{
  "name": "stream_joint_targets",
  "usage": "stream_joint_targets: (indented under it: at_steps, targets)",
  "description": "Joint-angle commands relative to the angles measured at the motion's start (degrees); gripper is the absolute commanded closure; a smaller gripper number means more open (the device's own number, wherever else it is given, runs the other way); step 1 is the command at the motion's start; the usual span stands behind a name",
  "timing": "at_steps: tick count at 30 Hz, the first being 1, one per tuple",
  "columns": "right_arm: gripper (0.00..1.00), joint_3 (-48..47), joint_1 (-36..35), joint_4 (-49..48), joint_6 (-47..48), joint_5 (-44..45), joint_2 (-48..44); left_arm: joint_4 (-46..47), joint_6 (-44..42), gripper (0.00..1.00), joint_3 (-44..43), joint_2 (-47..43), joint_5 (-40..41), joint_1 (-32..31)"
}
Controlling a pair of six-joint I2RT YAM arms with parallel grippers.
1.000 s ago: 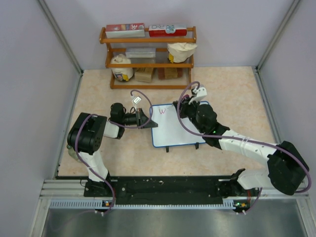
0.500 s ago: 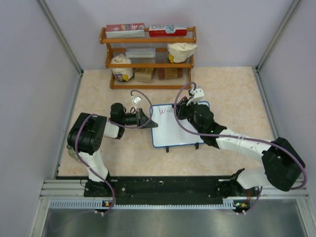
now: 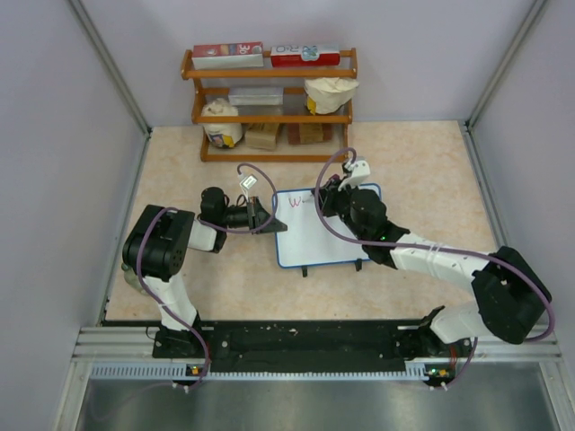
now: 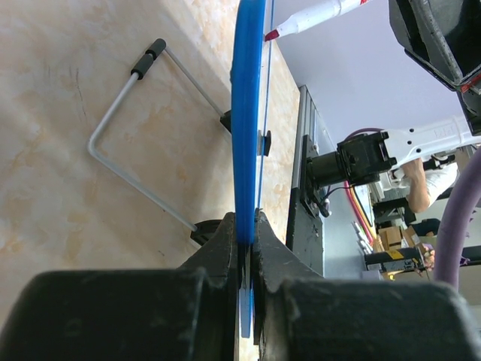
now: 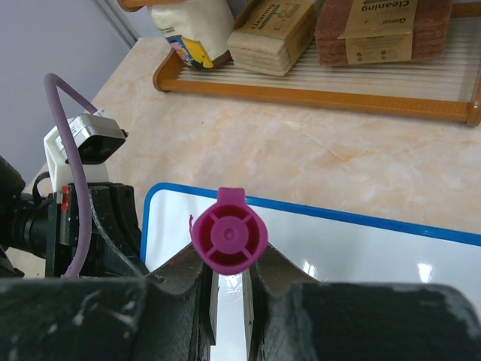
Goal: Write a sentence on the whiteboard
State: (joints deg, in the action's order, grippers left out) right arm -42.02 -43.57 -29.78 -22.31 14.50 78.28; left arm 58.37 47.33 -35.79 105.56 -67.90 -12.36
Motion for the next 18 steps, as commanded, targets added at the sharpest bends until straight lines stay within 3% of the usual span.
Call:
stream_joint_targets:
  at_steps: [1,18]
  targets:
    - [1.0,-2.45,0.42,-1.68,-0.28,0.35,1.17,1.66,0.66,1.0,-0.42,0.61,0.4,0.14]
    - [1.0,-0.52,0.42,-0.8,-0.9,-2.72,0.91,2.19,1.01,1.0,-0.68,0.88,0.22,0.14]
